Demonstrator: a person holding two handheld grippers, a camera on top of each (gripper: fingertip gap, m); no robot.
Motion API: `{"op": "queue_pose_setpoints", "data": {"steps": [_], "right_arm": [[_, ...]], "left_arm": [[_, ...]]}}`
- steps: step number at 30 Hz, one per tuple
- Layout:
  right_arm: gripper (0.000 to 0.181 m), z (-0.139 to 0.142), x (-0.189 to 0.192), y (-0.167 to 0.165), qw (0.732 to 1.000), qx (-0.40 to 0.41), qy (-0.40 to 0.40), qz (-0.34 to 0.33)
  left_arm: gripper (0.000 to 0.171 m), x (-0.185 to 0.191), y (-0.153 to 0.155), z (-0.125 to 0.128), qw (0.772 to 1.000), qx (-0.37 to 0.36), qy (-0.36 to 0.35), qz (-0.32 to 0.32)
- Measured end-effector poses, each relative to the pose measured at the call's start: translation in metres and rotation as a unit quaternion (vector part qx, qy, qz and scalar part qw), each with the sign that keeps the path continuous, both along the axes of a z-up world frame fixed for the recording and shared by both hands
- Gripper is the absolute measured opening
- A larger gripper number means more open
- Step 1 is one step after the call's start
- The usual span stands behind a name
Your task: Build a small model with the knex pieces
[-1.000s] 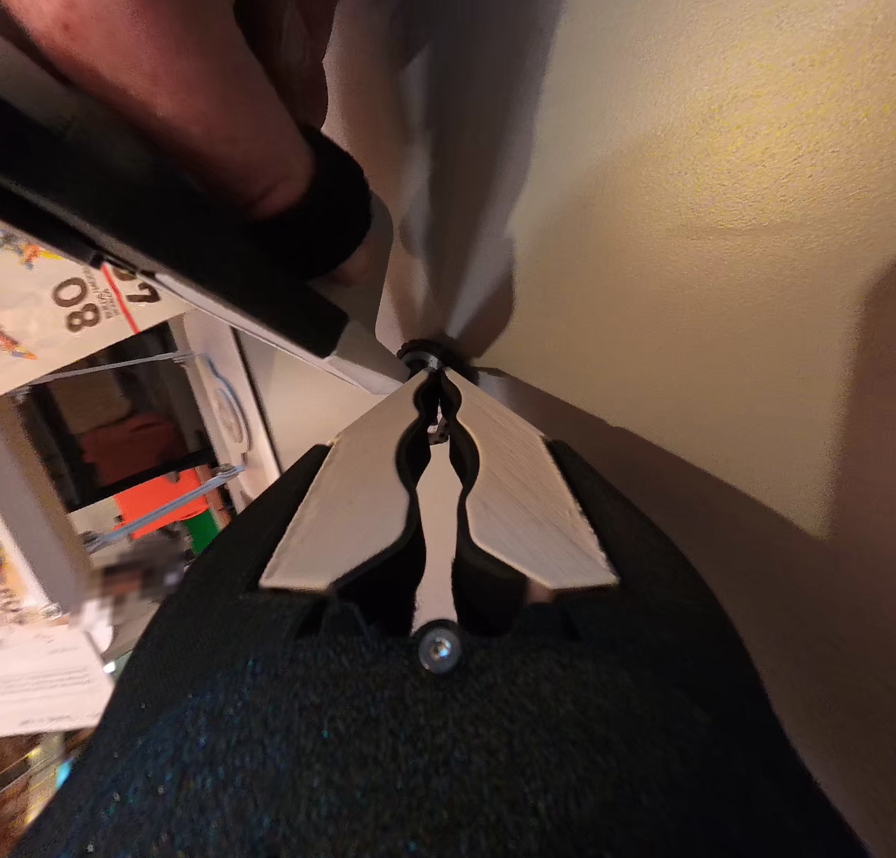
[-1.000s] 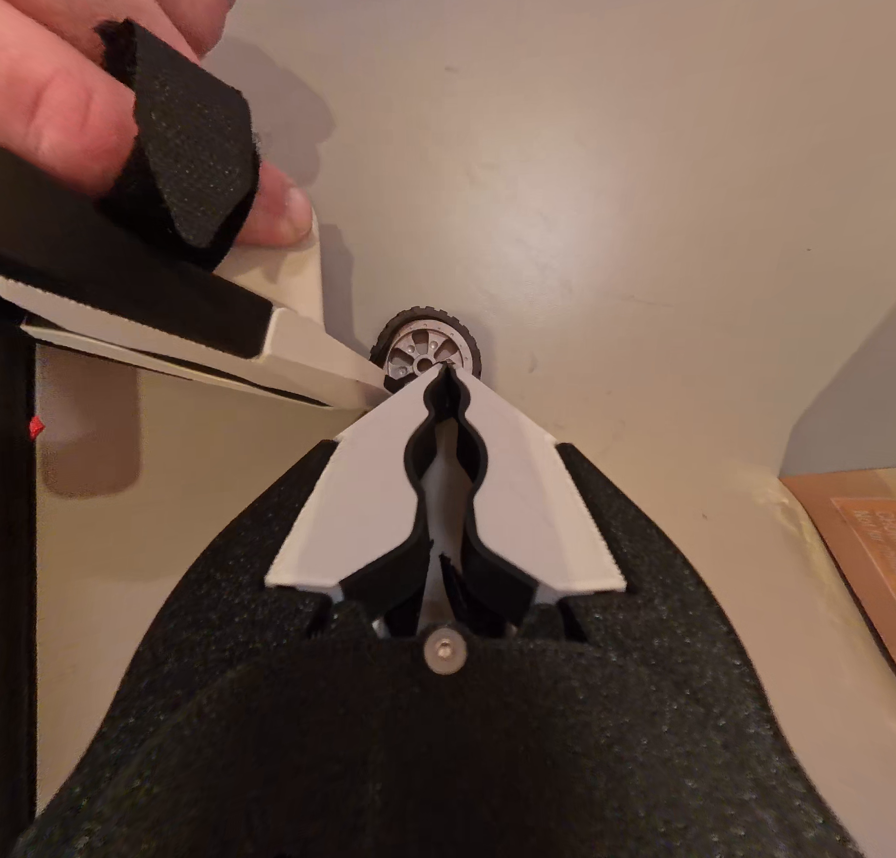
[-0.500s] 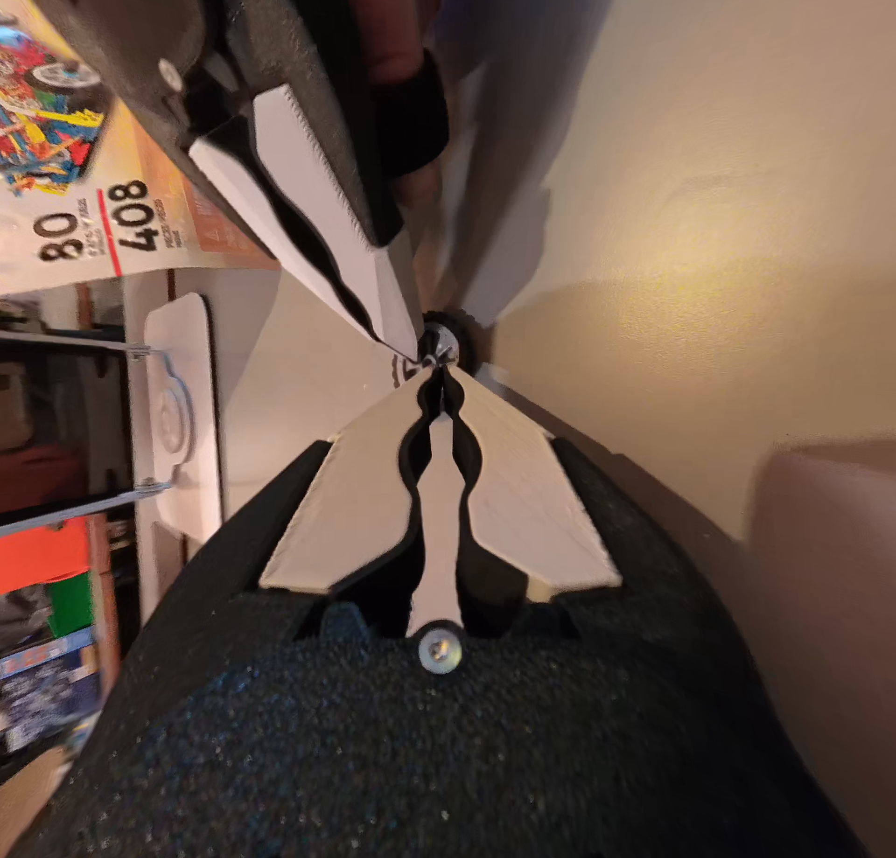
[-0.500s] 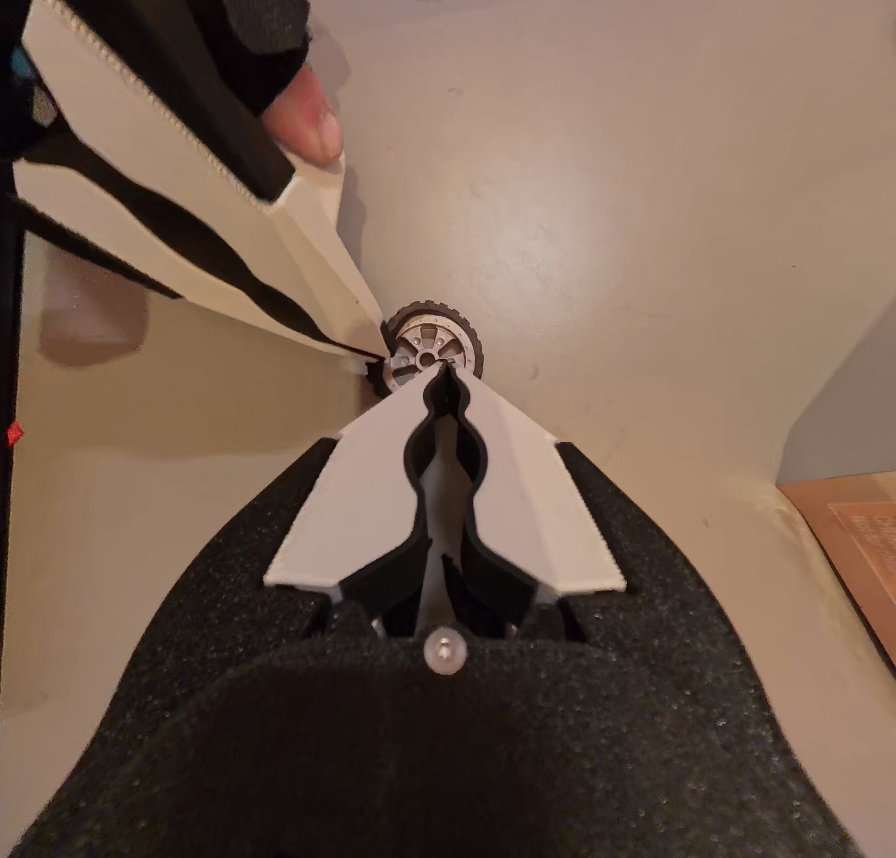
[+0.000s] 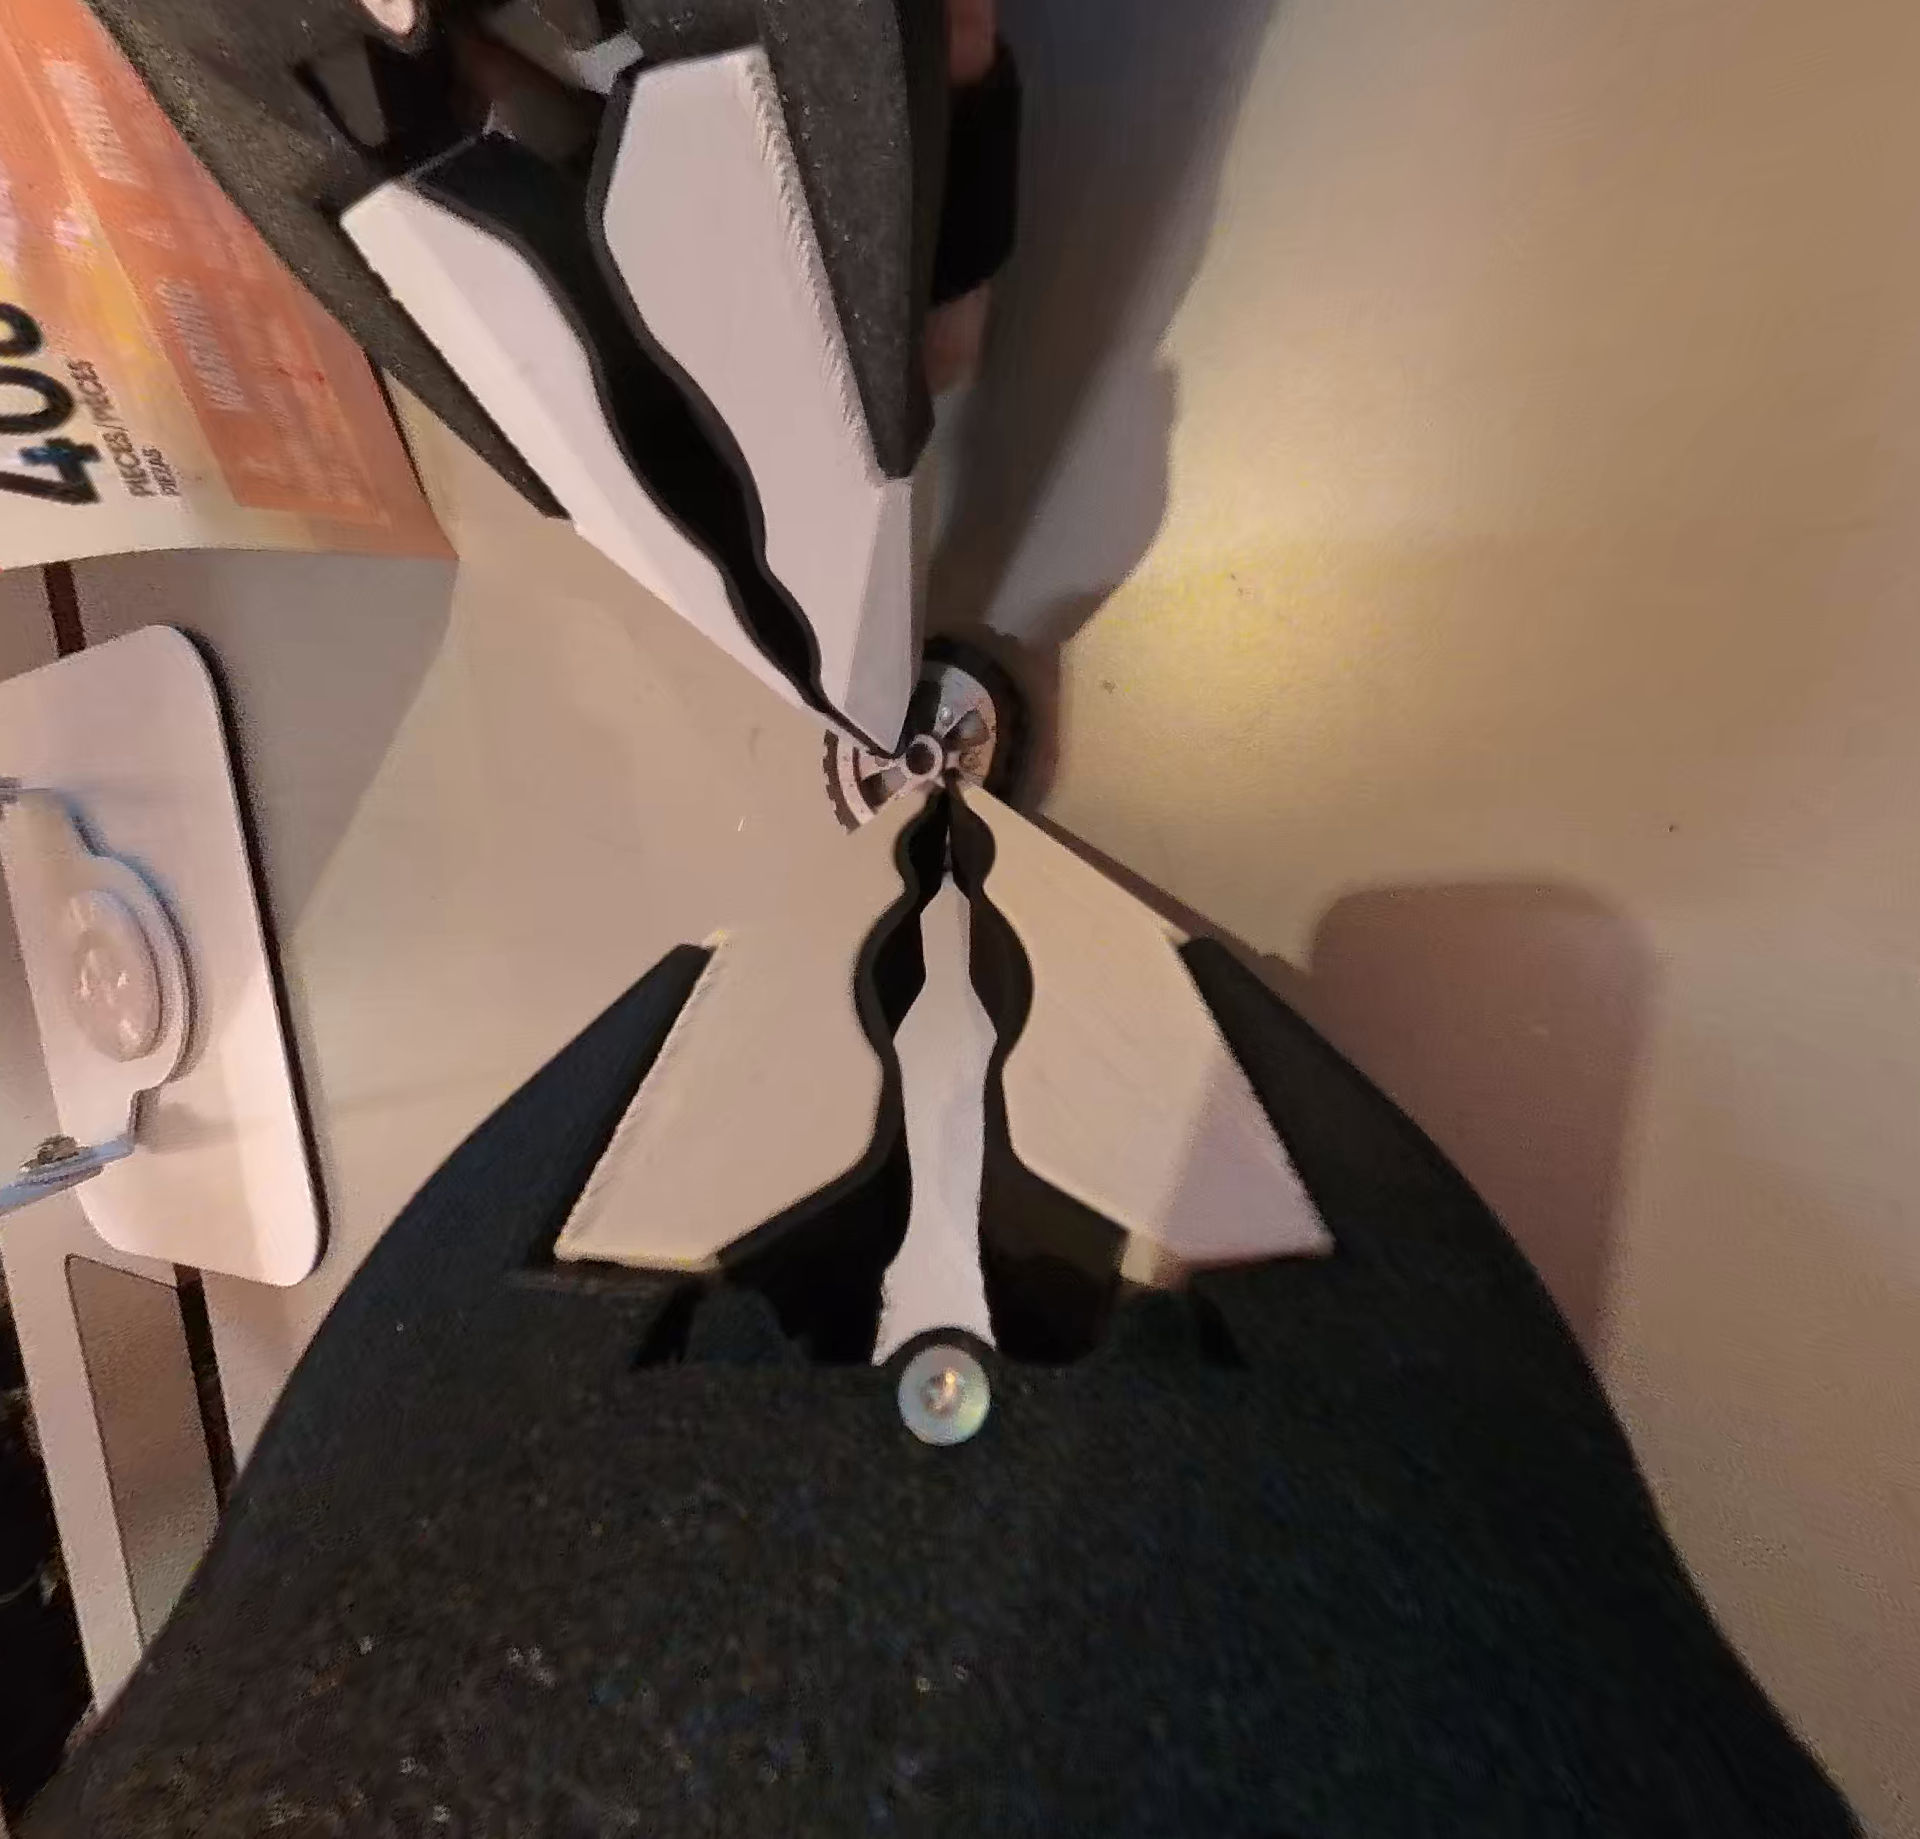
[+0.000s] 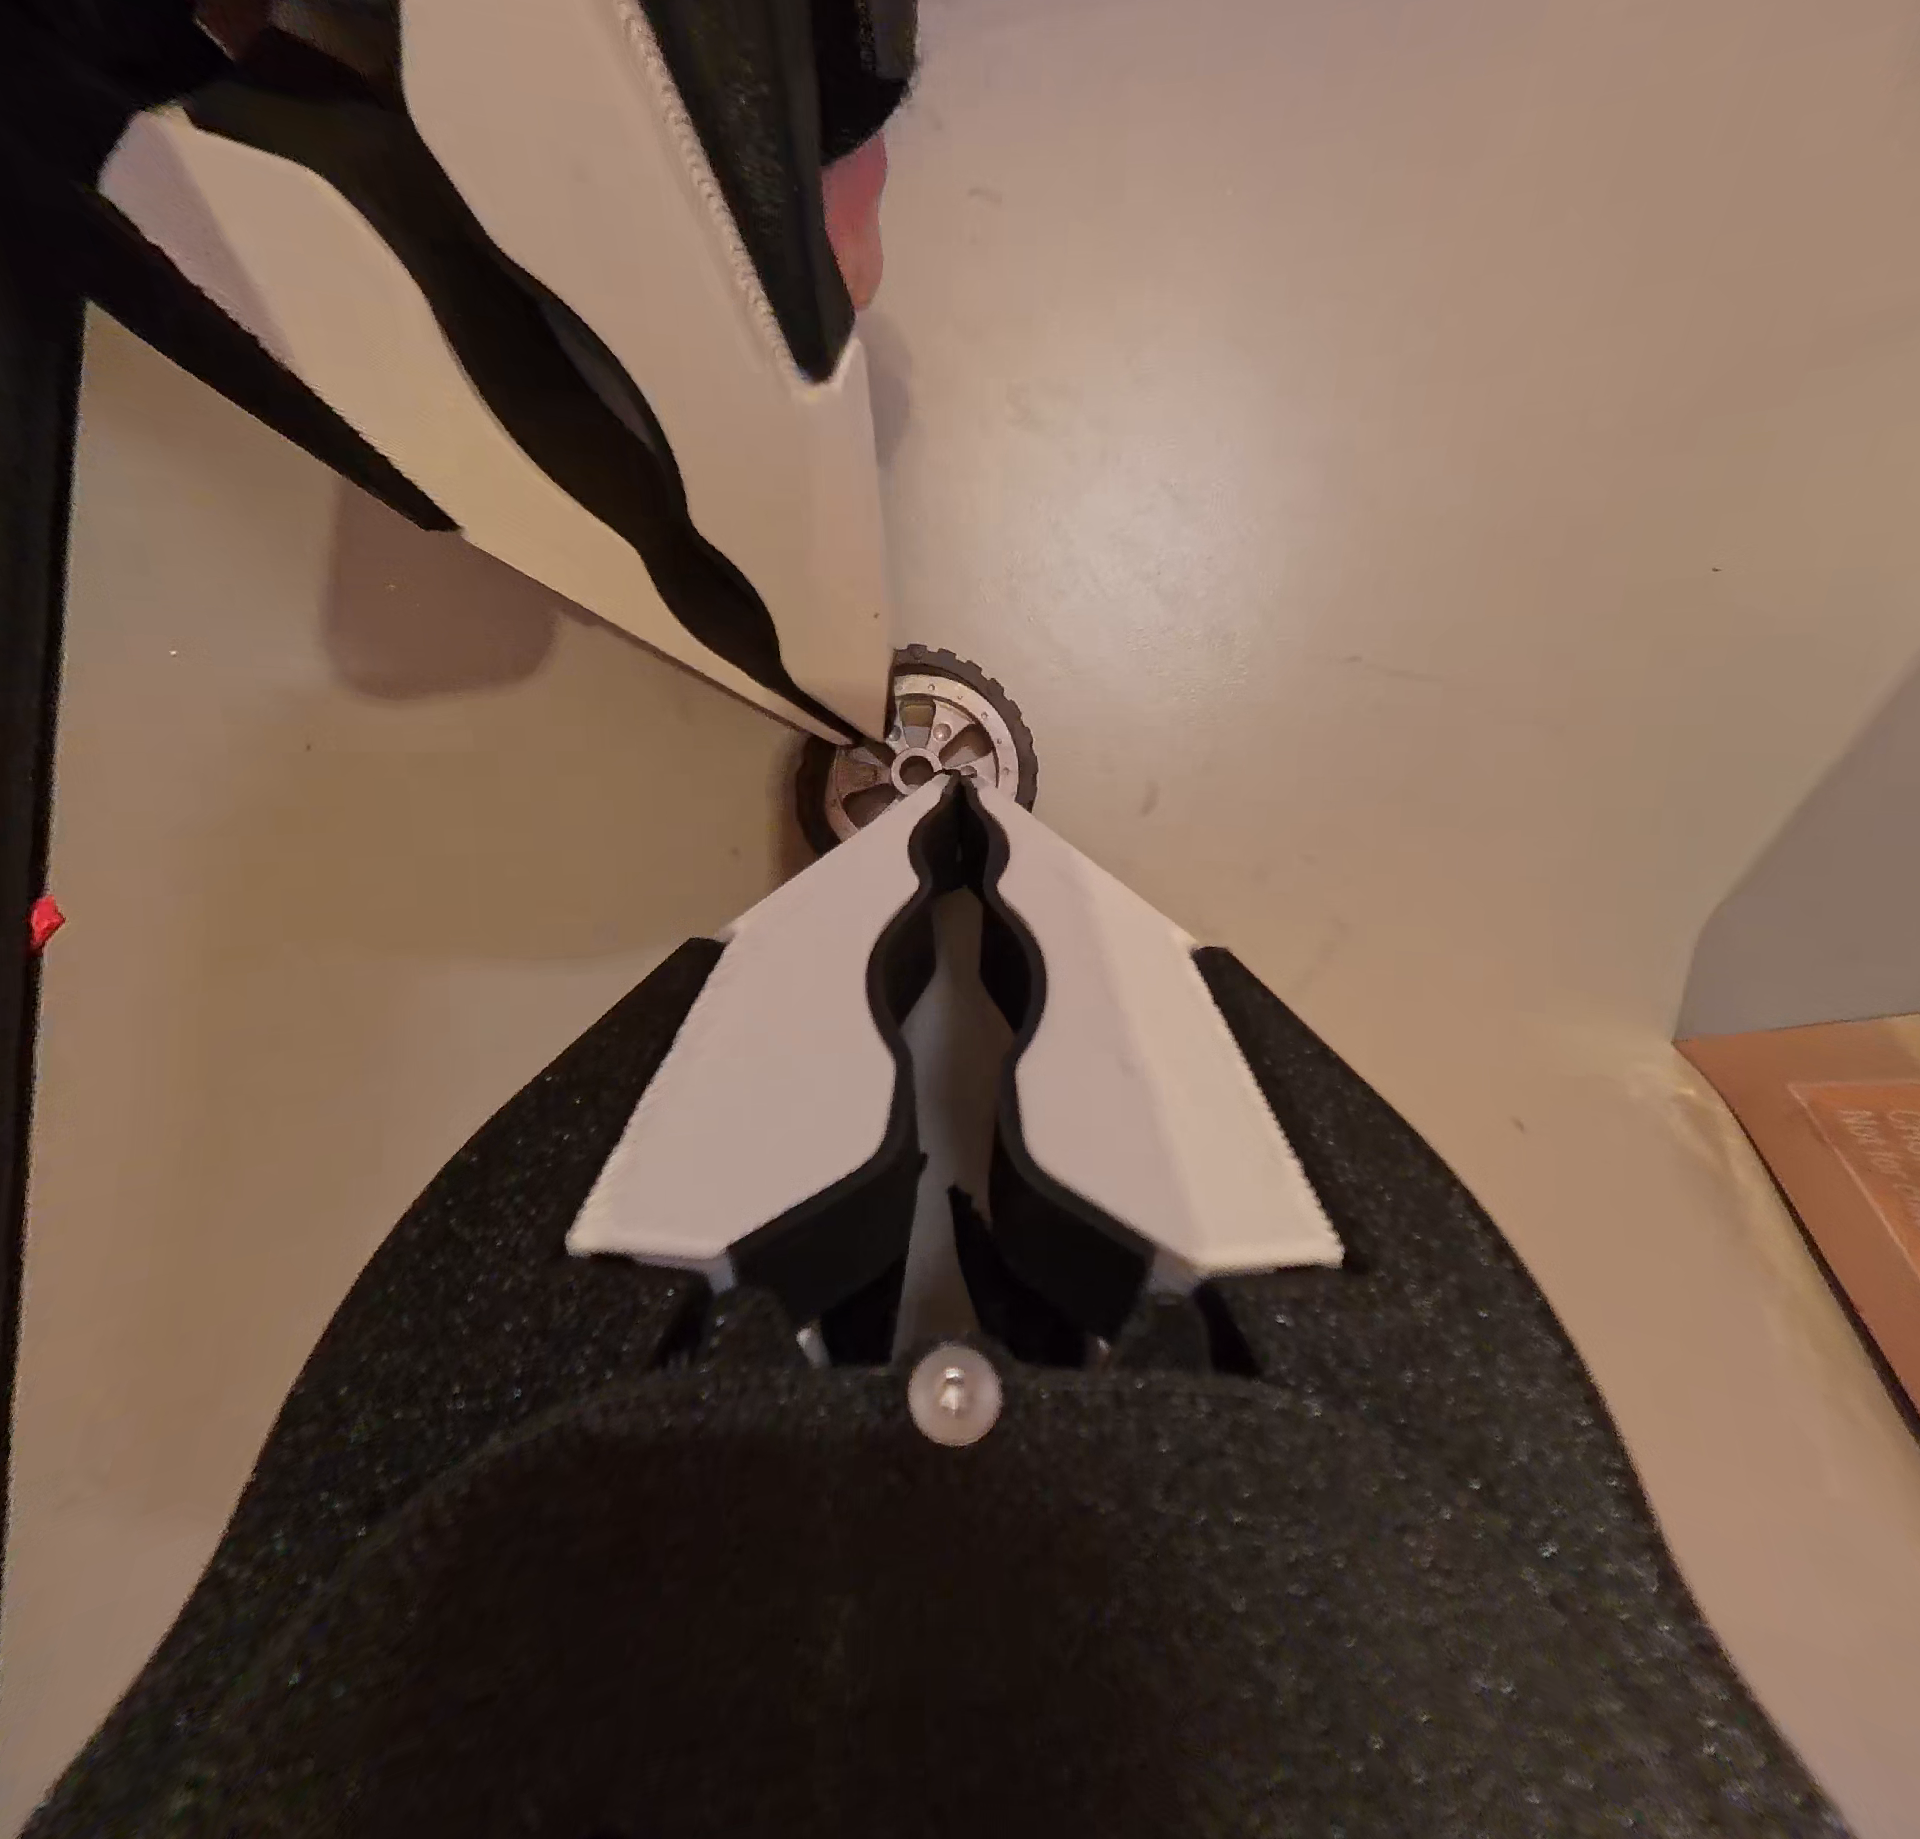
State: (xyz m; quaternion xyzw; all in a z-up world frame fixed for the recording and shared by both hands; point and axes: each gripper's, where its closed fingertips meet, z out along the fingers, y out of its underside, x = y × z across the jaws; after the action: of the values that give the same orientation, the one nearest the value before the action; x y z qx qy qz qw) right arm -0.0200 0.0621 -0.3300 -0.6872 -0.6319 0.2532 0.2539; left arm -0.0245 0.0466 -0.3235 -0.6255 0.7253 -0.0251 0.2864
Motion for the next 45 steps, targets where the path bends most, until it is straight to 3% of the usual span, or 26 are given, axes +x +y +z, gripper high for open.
{"op": "queue_pose_setpoints", "data": {"steps": [6,8,12,14,16,18,22,29,31,36,39,45], "right_arm": [[0.001,0.0,0.0,0.0,1.0,-0.011,0.001,-0.002],[0.0,0.0,-0.001,0.003,1.0,-0.005,0.0,-0.01],[0.0,0.0,-0.001,0.007,1.0,0.002,-0.005,-0.011],[0.001,0.0,-0.001,0.007,1.0,0.002,-0.001,-0.014],[0.001,0.0,-0.001,0.007,1.0,0.0,0.004,-0.013],[0.0,0.0,-0.001,0.007,1.0,0.001,0.004,-0.01],[0.001,0.0,-0.001,0.007,1.0,-0.002,0.007,-0.009],[0.001,0.0,0.0,0.005,1.0,-0.012,0.009,-0.006],[0.001,0.0,0.0,0.005,1.0,-0.014,0.008,-0.008],[0.001,0.0,-0.001,0.005,1.0,-0.01,0.008,-0.009],[0.001,0.0,-0.001,0.005,1.0,-0.012,0.011,-0.009],[0.001,0.0,0.0,0.005,1.0,-0.015,0.013,-0.006]], "left_arm": [[0.0,-0.003,-0.006,-0.003,0.999,0.015,0.029,-0.014],[0.0,-0.003,-0.027,-0.013,0.997,0.009,0.062,-0.05],[0.0,-0.005,-0.025,-0.012,0.995,0.024,0.082,-0.054],[0.0,0.004,-0.028,-0.001,0.997,0.024,0.045,-0.052],[0.0,0.013,-0.013,0.02,0.998,0.047,-0.019,-0.021],[0.0,0.009,0.006,0.024,0.998,0.045,-0.035,0.019],[0.0,0.002,0.006,0.001,1.0,-0.013,-0.003,0.015],[0.0,0.005,-0.01,-0.002,0.999,-0.01,0.027,-0.026],[0.0,0.006,-0.028,-0.012,0.997,-0.035,0.047,-0.047],[0.0,0.007,-0.023,-0.007,0.998,-0.005,0.049,-0.047],[0.0,0.021,-0.009,0.023,0.999,-0.009,-0.04,-0.014],[0.0,0.011,0.002,0.001,0.997,-0.081,0.005,0.0]]}}
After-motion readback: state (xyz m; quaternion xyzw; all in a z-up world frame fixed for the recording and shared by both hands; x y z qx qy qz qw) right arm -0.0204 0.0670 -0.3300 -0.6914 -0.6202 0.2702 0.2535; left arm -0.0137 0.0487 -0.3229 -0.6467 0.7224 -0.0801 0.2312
